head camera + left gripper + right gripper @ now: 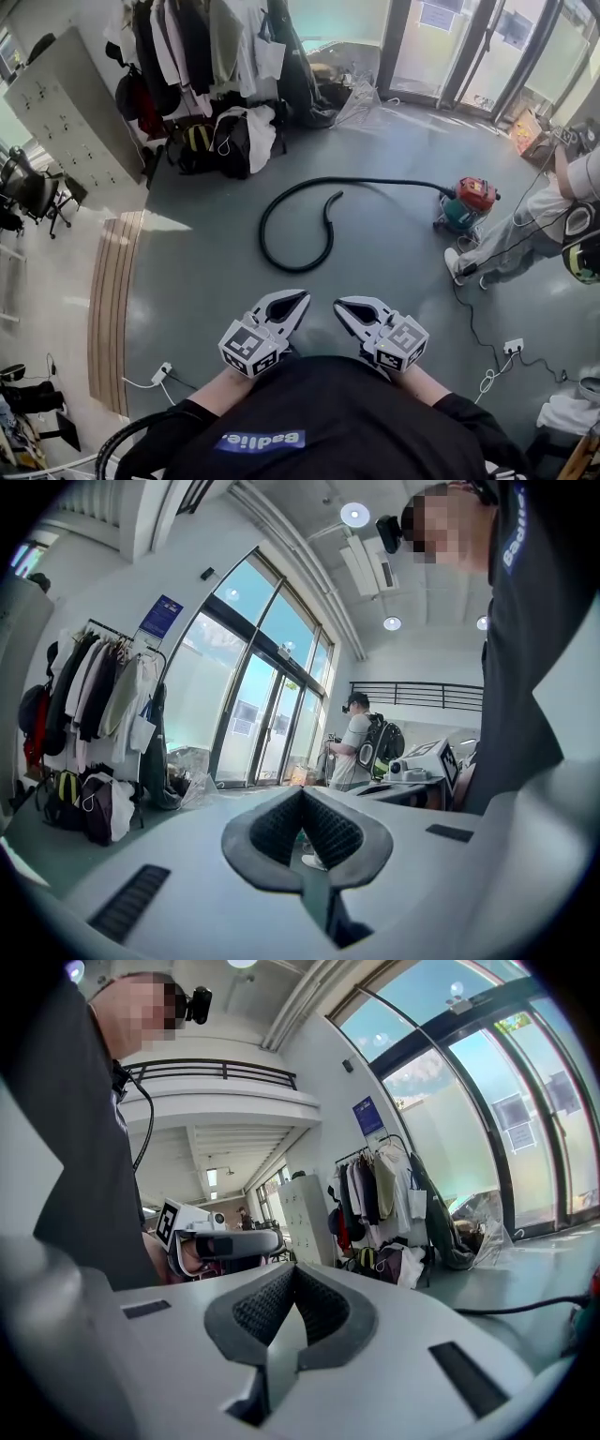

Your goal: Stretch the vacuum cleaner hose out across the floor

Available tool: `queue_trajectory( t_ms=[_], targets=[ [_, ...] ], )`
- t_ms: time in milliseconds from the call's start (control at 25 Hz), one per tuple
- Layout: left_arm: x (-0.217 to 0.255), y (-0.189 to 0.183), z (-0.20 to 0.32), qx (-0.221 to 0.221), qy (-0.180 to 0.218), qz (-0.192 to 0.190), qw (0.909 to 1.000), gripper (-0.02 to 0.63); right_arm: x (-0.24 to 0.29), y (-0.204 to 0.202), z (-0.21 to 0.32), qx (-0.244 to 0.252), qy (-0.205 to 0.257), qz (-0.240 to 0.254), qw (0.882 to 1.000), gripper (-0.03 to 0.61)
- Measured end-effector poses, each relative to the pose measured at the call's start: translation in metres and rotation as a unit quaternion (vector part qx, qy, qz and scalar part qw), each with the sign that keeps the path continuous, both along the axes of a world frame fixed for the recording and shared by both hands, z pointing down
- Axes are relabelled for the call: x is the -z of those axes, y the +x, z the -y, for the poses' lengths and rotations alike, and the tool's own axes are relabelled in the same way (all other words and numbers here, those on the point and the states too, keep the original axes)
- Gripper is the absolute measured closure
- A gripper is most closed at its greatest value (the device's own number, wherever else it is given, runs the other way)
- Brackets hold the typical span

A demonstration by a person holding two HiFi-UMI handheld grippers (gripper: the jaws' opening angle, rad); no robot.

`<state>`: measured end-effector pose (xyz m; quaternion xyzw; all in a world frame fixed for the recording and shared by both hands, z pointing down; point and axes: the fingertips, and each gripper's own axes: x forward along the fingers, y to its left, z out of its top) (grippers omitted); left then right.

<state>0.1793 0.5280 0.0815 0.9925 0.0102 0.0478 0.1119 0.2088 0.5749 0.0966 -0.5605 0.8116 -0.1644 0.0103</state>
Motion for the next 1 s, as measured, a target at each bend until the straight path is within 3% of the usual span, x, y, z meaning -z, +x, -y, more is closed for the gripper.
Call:
queue_trajectory(
  t_ms=[400,720,1000],
  targets=[
    [-0.011,-0.016,0.14,-0.022,-0.025,0.008,0.9994,0.606,0.007,-0.012,0.141,-0.019,-0.025,0.006,0.999,0.574],
    [-0.02,-0.017,0.195,0.008,-0.047,0.006,0.9988,0.606,0.002,-0.001,0.188,-0.014,-0.036,0.0,0.999,0.574],
    [-0.01,0.016,0.207,0.028,-0.018,0.01,0.9994,0.606,-0.007,0.042,0.201,-0.007,-0.023,0.017,1.0,0.574]
  ],
)
